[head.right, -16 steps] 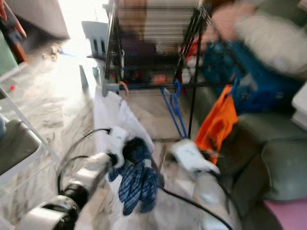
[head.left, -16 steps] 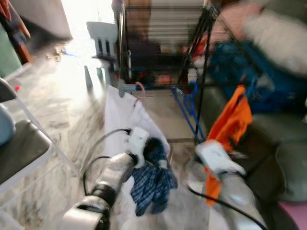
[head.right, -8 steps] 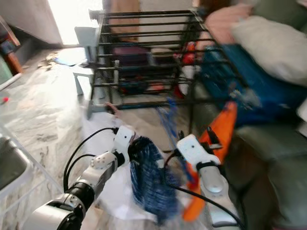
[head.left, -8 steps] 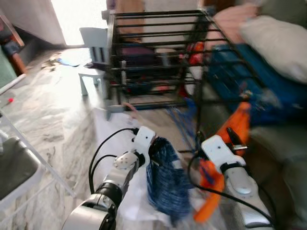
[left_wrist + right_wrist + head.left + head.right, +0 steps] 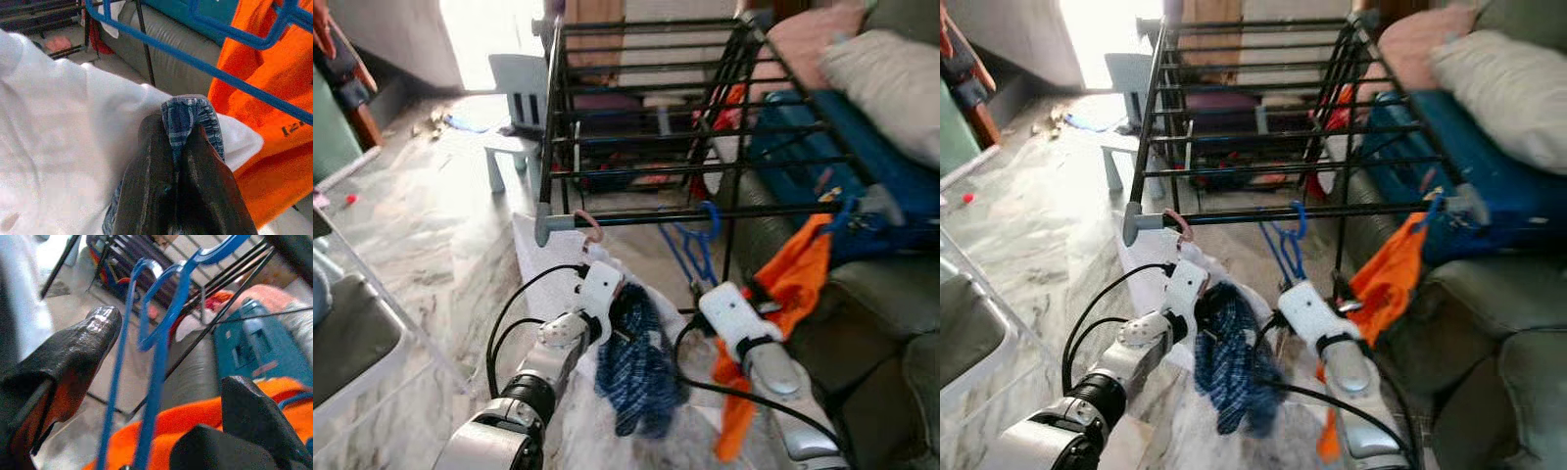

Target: Hang hanger

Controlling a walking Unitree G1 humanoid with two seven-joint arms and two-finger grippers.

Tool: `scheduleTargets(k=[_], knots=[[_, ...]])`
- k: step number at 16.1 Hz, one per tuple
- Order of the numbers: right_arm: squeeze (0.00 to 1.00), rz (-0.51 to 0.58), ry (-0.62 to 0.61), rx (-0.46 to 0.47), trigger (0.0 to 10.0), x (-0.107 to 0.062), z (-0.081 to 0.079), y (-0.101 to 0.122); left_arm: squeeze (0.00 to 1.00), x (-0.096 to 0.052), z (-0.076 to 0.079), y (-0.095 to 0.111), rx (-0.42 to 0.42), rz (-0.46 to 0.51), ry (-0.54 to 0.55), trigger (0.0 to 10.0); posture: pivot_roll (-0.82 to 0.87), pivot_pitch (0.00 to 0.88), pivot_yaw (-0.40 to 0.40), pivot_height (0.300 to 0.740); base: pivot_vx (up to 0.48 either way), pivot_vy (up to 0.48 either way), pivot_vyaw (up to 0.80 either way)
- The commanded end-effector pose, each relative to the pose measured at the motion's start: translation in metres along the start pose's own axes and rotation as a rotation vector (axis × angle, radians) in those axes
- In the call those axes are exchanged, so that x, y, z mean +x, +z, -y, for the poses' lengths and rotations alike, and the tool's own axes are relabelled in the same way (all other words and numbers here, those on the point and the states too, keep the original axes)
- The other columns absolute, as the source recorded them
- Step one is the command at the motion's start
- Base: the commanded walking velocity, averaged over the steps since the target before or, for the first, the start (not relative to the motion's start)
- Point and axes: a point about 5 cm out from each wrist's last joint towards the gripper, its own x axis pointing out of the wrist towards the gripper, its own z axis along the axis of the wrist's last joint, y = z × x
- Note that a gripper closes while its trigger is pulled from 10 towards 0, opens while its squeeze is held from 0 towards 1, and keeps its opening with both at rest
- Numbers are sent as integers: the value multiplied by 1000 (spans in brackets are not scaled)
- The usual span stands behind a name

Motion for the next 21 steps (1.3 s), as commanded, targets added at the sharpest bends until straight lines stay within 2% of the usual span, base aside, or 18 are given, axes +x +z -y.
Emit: scheduleTargets(k=[1, 4, 5, 6, 7, 14, 21], knots=[[0, -34, 40, 44, 10000, 3, -3, -4, 0, 2, 1, 4, 33, -4, -23, 10000, -27, 0, 37, 740, 0, 0, 0], [0, -94, 51, 89, 10000, 13, -1, -10, 0, 2, 3, 2, 43, -17, -38, 10000, -23, 0, 39, 740, 0, 0, 0], [0, -96, 39, 107, 1608, 17, 4, -9, 0, 2, 2, 3, 46, -18, -38, 10000, -21, 0, 41, 740, 0, 0, 0], [0, -100, 38, 110, 1608, 18, 5, -9, 0, 2, 2, 3, 47, -19, -38, 10000, -20, 0, 41, 740, 0, 0, 0], [0, -106, 43, 96, 0, 22, 8, -10, 0, 2, 2, 3, 49, -19, -39, 10000, -18, 0, 40, 740, 0, 0, 0], [0, -157, 133, 20, 0, 42, 17, -14, 0, 2, 5, 0, 54, -32, -49, 10000, -1, 0, 34, 740, 0, 0, 0], [0, -169, 147, -5, 0, 50, 26, -17, 0, 2, 8, -4, 64, -50, -48, 10000, 1, 0, 30, 740, 0, 0, 0]])
